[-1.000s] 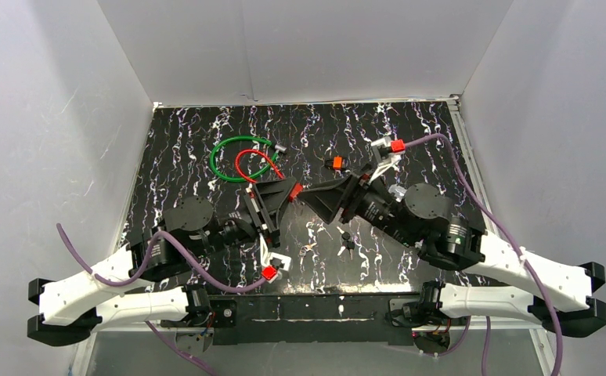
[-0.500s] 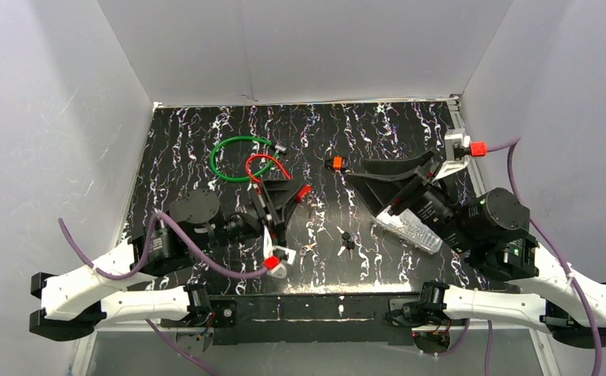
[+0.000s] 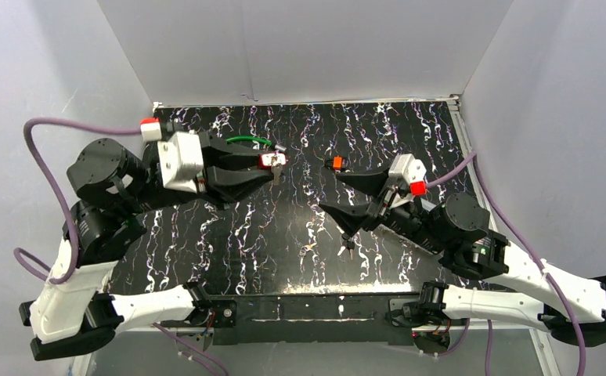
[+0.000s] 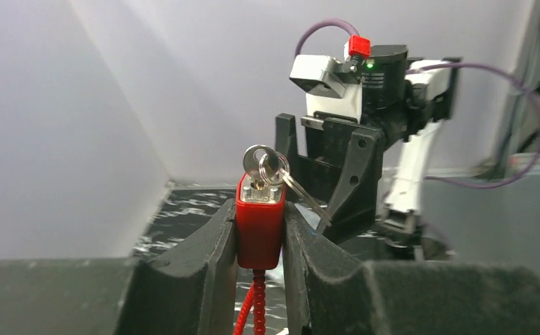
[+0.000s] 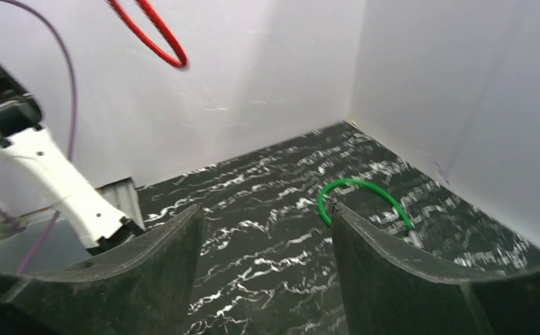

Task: Unlock with the key
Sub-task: Unlock the lock.

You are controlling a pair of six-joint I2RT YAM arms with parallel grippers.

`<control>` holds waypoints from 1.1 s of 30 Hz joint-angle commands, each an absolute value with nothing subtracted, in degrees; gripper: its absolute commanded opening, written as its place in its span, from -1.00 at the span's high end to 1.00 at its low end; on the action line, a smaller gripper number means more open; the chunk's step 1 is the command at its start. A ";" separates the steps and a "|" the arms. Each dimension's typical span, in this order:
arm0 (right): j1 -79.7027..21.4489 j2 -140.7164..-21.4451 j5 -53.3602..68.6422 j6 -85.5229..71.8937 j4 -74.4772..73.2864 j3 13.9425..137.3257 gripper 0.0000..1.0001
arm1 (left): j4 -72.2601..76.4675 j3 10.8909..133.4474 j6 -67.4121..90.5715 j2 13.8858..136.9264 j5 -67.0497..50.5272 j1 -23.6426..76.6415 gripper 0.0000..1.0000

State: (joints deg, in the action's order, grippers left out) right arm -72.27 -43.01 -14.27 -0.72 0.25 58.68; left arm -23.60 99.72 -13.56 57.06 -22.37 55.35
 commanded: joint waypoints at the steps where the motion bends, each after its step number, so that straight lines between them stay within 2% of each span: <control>1: -72.30 -45.23 -1.85 3.72 7.65 63.73 -0.46 | -22.37 101.02 7.91 60.47 -35.67 49.04 1.00; 8: -72.51 -49.86 3.00 5.96 15.35 67.46 -0.51 | -18.35 99.25 15.84 61.22 -41.04 45.13 1.00; 12: -72.52 -53.54 4.04 7.01 17.24 70.42 -0.45 | -17.78 99.29 15.60 61.30 -42.65 45.11 1.00; 15: -72.51 -55.44 4.12 6.64 18.26 71.71 -0.30 | -17.29 99.10 15.42 60.93 -42.68 45.05 1.00; 18: -72.50 -57.27 4.48 5.44 18.71 72.47 0.03 | -16.66 98.84 15.36 60.62 -42.62 45.05 1.00; 20: -72.49 -58.51 4.69 4.50 18.97 72.73 0.41 | -16.31 98.49 15.08 60.24 -42.69 45.06 1.00; 22: -72.43 -59.23 3.85 3.29 19.40 72.76 0.91 | -16.05 98.10 14.74 59.78 -42.71 45.01 1.00; 23: -72.42 -59.48 3.37 2.59 19.68 72.65 0.97 | -15.88 97.78 14.49 59.56 -42.63 45.04 1.00; 33: -72.42 -59.49 4.50 -2.19 17.95 69.54 0.97 | -14.17 98.39 12.35 59.01 -41.04 44.86 1.00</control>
State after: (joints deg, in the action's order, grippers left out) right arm -72.77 -59.31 5.32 0.95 16.93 70.41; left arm -17.93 97.10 13.23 59.90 -40.32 44.73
